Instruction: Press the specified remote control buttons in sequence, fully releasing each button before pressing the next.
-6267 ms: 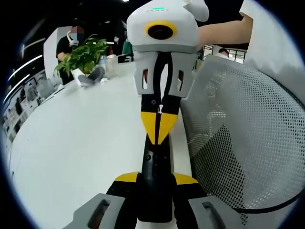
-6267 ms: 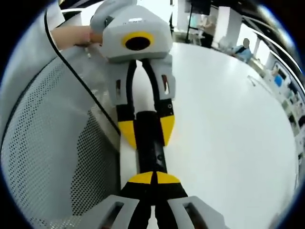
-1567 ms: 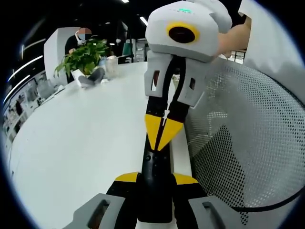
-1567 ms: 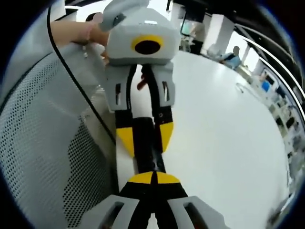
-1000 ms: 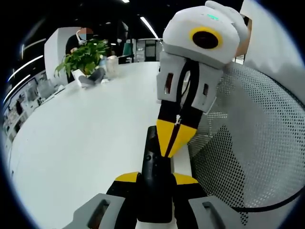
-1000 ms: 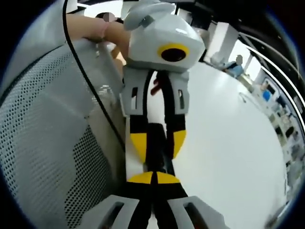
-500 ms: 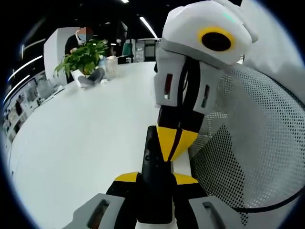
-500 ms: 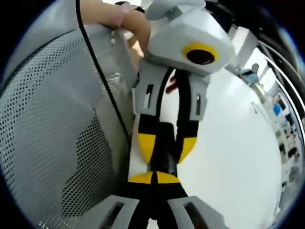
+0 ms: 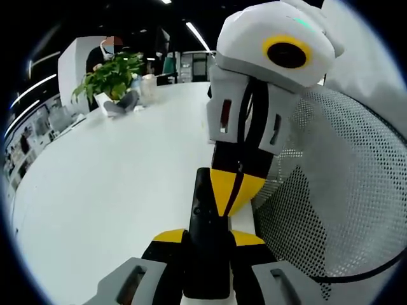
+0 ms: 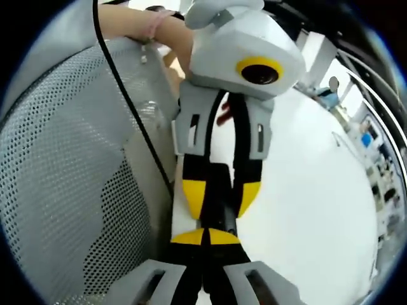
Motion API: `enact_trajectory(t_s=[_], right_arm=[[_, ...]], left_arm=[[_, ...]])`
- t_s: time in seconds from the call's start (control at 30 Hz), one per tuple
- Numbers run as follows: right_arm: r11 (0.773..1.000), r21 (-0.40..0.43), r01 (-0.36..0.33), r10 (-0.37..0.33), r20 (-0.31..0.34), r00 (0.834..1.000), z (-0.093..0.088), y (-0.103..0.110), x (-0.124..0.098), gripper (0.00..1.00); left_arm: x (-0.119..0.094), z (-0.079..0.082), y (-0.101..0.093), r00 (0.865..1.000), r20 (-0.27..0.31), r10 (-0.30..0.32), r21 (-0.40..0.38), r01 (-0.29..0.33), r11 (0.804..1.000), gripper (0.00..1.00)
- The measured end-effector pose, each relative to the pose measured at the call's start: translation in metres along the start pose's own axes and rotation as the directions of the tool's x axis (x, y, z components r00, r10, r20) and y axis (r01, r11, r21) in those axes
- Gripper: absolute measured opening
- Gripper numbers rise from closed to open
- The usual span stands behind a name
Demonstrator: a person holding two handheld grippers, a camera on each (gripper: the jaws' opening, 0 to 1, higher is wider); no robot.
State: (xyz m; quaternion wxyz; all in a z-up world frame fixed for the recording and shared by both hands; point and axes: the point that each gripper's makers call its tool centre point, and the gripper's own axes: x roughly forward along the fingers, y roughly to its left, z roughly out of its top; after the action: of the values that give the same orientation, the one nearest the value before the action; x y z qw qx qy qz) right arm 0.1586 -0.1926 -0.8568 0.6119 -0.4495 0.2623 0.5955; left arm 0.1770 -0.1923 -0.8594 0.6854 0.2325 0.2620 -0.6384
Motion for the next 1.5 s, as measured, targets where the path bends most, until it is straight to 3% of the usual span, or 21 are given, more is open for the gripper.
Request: enact_trajectory(t_s=[0.03,0.1,0.17,0.27,0.37,0.53,0.7,0.73,0.8,1.13,1.23,1.33,1.4,1.5], right_arm=[[0.995,-0.103,0.010,-0.013,-0.026,1.000,0.000,0.001,0.000,0.00],[0.982,-0.190,0.018,-0.028,-0.050,0.998,0.000,0.002,0.001,0.00],[0.976,-0.215,0.024,-0.038,-0.061,0.997,0.000,0.003,0.001,0.00],[0.982,-0.187,0.028,-0.038,-0.052,0.998,0.000,0.002,0.001,0.00],[0.994,-0.101,0.038,-0.042,-0.038,0.998,-0.001,-0.001,-0.001,0.00],[0.992,-0.099,0.073,-0.079,-0.061,0.995,-0.007,-0.016,-0.004,0.00],[0.999,-0.006,0.038,-0.038,-0.016,0.999,0.000,-0.017,-0.003,0.00],[1.000,0.017,0.005,-0.005,-0.017,1.000,-0.001,-0.012,-0.001,0.00],[1.000,0.008,0.014,-0.013,-0.012,1.000,0.001,-0.016,-0.001,0.00],[0.992,0.120,-0.033,0.036,-0.019,0.999,-0.001,-0.019,0.000,0.00],[0.976,0.210,-0.062,0.066,-0.012,0.998,-0.002,-0.019,0.000,0.00],[0.965,0.248,-0.088,0.089,0.008,0.996,-0.002,-0.020,0.000,0.00],[0.944,0.309,-0.119,0.112,0.039,0.993,-0.002,-0.020,-0.001,0.00],[0.890,0.421,-0.174,0.155,0.078,0.985,-0.002,-0.020,-0.002,0.00]], left_arm=[[0.000,0.000,0.000,1.000,0.000,0.000,0.000,0.000,1.000,0.26],[0.000,0.000,0.000,1.000,0.000,0.001,0.000,-0.001,1.000,0.26],[0.000,0.000,0.000,1.000,0.000,0.001,0.000,-0.001,1.000,0.26],[0.000,0.000,0.000,1.000,0.001,0.001,0.000,-0.001,1.000,0.26],[0.000,0.000,0.000,1.000,0.001,0.002,0.000,-0.002,1.000,0.26],[0.000,0.000,0.000,1.000,0.001,0.002,0.000,-0.002,1.000,0.26],[0.000,0.000,0.000,1.000,0.001,0.001,0.000,-0.001,1.000,0.26],[0.000,0.000,0.000,1.000,0.001,0.002,0.000,-0.002,1.000,0.26],[0.000,0.000,0.000,1.000,0.002,0.002,-0.001,-0.002,1.000,0.26],[0.000,0.000,0.001,1.000,0.001,0.003,0.000,-0.003,1.000,0.26],[0.000,0.000,0.001,1.000,0.001,0.004,0.000,-0.004,1.000,0.25],[0.000,0.000,0.001,1.000,0.001,0.005,0.001,-0.005,1.000,0.26],[0.000,0.000,0.001,1.000,0.001,0.005,0.000,-0.005,1.000,0.25],[0.000,0.001,0.001,1.000,0.000,0.005,0.000,-0.005,1.000,0.25]])
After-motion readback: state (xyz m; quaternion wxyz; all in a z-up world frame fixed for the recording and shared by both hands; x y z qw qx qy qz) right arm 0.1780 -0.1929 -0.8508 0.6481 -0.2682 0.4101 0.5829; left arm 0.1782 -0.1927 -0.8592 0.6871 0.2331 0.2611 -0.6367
